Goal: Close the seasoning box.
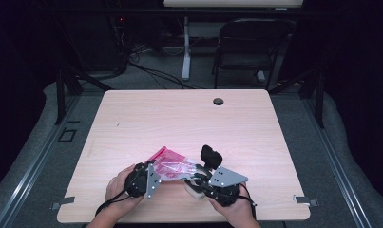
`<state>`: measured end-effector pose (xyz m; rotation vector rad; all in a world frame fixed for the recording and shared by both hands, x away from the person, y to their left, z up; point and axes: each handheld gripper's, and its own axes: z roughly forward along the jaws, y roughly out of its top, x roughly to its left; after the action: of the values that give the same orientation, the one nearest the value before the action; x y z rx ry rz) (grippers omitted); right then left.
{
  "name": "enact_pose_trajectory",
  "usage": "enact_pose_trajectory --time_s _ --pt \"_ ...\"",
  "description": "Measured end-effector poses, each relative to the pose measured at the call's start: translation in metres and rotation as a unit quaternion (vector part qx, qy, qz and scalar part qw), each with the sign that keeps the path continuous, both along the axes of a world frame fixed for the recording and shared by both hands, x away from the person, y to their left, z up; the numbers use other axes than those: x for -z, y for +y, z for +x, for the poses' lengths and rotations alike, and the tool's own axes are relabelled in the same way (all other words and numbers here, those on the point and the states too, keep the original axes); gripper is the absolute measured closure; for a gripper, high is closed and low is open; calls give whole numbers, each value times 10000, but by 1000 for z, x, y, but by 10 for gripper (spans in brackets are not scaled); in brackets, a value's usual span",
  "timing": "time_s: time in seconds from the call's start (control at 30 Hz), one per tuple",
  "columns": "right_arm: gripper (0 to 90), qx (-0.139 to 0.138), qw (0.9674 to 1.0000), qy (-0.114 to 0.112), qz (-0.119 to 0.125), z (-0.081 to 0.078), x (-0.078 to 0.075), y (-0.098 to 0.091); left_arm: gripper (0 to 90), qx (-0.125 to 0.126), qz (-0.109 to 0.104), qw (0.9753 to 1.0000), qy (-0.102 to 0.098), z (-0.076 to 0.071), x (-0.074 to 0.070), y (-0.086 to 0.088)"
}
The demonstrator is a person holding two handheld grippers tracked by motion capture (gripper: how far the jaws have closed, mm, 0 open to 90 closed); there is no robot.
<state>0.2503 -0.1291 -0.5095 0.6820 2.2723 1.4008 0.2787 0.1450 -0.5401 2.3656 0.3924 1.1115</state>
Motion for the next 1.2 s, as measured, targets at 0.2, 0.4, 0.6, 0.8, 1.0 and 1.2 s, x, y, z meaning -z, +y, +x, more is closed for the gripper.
enact_pose_trajectory --time_s 0.2,0.4,0.6,0.8,1.0,1.2 --pt "831 -23 10000 8 38 0 0 1 717 -4 -85 9999 138 2 2 1" --pt "787 -4 10000 1 40 0 1 2 718 -6 -138 9993 334 4 4 2" --pt "706 43 10000 -14 41 1 2 3 718 -15 -176 9991 383 5 5 4" --pt "630 97 9999 -52 17 2 2 2 720 -17 -208 9987 474 7 8 5" --pt "612 113 9999 -37 59 3 3 2 721 -16 -273 9978 596 9 8 8" --pt "607 141 9999 -34 59 3 3 1 721 12 -285 9975 650 11 10 8"
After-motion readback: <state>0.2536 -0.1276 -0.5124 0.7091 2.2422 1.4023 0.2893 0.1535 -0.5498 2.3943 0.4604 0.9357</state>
